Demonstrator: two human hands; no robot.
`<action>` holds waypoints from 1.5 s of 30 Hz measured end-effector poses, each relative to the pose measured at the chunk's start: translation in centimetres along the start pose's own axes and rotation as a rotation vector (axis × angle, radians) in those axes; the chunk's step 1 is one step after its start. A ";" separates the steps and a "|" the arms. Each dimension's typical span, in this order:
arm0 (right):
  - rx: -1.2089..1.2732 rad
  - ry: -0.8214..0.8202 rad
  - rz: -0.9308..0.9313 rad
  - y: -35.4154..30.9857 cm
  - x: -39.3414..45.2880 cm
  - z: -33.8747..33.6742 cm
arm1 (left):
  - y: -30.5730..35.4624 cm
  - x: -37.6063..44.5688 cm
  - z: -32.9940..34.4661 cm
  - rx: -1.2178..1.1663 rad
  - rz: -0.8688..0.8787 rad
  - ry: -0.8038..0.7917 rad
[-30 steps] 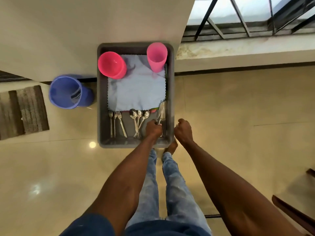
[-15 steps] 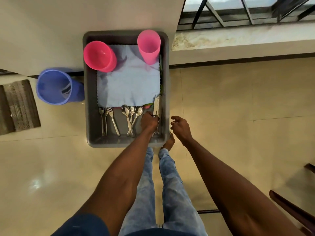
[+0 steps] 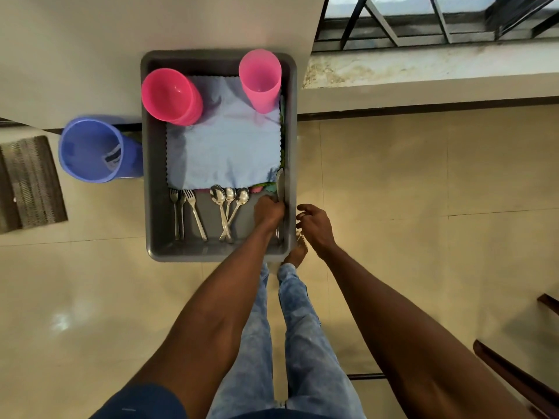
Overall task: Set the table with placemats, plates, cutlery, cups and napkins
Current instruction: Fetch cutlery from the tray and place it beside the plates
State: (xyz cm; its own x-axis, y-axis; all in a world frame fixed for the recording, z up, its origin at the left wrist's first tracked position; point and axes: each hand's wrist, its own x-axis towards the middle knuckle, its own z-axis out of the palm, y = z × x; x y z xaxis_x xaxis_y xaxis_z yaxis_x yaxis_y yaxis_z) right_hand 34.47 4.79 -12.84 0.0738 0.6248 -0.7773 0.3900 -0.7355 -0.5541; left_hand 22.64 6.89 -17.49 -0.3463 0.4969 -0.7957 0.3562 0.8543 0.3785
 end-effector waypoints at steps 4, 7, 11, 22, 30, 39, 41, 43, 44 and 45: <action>0.047 -0.017 -0.007 -0.5 -0.1 0.2 | 0.3 0.8 0.1 -0.072 -0.056 -0.105; 0.042 -0.036 -0.019 -0.8 -0.3 0.5 | 0.2 1.2 0.2 -0.083 -0.077 -0.144; 0.047 -0.020 -0.024 -0.6 -0.5 0.7 | 0.9 -0.1 0.4 -0.016 -0.046 -0.111; 0.091 -0.030 0.011 -1.2 -1.2 0.5 | -0.2 -0.5 -0.5 -0.462 -0.028 -0.340; 0.329 0.033 0.127 -1.2 -1.5 0.1 | -1.3 -1.4 -0.8 -0.466 0.076 -0.370; 0.269 0.131 0.193 -0.6 -2.2 -0.7 | -0.7 -3.3 -2.1 -0.337 0.132 -0.350; 0.255 0.142 0.173 -0.9 -2.8 -0.8 | -0.6 -4.0 -3.0 -0.328 0.119 -0.354; 0.237 0.159 0.139 -1.5 -3.8 -1.0 | -0.3 -4.8 -4.0 -0.313 0.109 -0.349; 0.232 0.163 0.124 -1.9 -4.3 -1.1 | -0.3 -5.3 -4.5 -0.301 0.108 -0.351; 0.233 0.161 0.105 -2.3 -5.0 -1.3 | -0.1 -6.1 -5.2 -0.297 0.106 -0.354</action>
State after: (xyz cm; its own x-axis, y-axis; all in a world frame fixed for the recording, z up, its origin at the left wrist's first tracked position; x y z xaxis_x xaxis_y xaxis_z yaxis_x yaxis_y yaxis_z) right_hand 34.36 3.69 -7.26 0.2541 0.5617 -0.7874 0.1530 -0.8272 -0.5407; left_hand 20.22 4.56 -10.21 0.0144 0.5453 -0.8381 0.0923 0.8339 0.5441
